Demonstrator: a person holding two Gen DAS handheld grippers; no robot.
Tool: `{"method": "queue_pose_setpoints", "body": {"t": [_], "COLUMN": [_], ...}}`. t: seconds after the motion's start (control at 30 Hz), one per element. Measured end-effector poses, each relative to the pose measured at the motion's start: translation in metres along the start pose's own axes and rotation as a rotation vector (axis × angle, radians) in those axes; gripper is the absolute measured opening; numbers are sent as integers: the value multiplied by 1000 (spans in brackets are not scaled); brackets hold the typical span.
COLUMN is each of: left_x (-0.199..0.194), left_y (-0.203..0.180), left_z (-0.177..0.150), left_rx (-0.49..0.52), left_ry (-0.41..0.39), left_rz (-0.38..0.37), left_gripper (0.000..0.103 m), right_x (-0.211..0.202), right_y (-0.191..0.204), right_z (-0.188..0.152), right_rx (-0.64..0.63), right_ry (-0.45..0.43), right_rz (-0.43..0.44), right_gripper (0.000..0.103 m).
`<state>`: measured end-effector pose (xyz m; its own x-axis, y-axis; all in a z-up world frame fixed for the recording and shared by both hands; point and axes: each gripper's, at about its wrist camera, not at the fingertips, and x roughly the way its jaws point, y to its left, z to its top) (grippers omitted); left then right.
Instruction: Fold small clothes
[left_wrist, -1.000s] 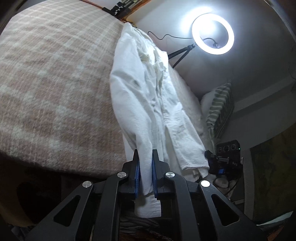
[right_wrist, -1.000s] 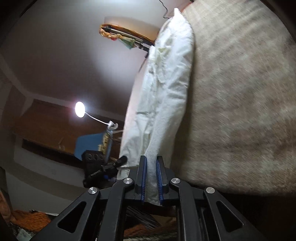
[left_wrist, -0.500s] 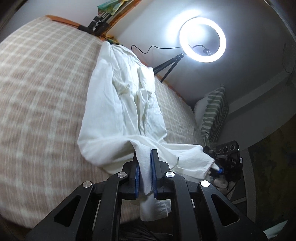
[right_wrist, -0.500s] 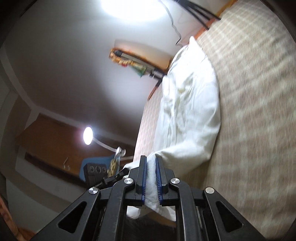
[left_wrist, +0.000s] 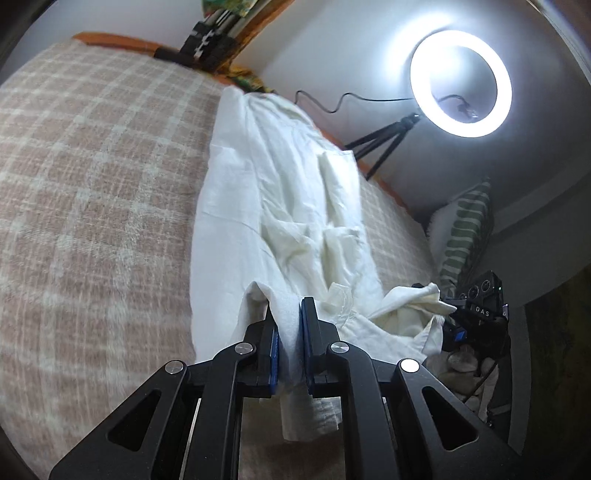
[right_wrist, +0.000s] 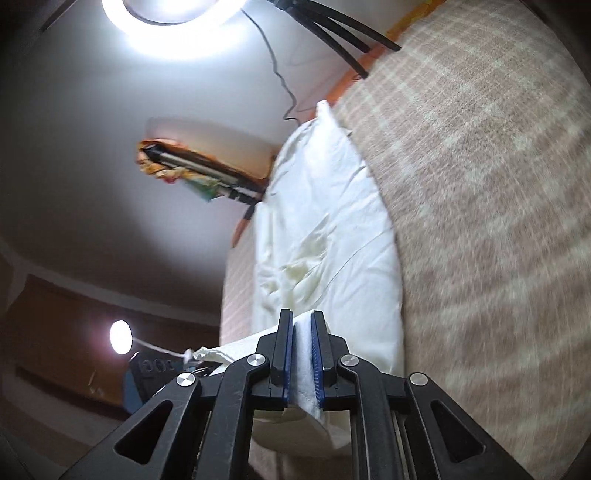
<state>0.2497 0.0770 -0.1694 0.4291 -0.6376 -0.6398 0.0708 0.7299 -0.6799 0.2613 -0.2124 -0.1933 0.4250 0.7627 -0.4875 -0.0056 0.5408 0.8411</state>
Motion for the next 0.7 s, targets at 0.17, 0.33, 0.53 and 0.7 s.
{"method": "queue_pose_setpoints", "body": {"t": [0.17, 0.33, 0.53, 0.7], "left_x": [13, -4, -30, -38], "left_y": [16, 14, 11, 23], "left_z": [14, 24, 38, 22], "left_rx": [-104, -83, -4, 39], "left_ry": [82, 28, -44, -36], "left_rz": [-9, -23, 13, 51], "left_gripper": [16, 31, 34, 34], "right_x": [10, -18, -26, -12], "right_y": [-9, 0, 9, 29], "right_z": [24, 27, 2, -16], "right_rx": [37, -66, -227, -445], "right_ry": [4, -44, 15, 62], "right_rz": [-9, -11, -91, -192], "right_gripper": [31, 37, 36, 36]}}
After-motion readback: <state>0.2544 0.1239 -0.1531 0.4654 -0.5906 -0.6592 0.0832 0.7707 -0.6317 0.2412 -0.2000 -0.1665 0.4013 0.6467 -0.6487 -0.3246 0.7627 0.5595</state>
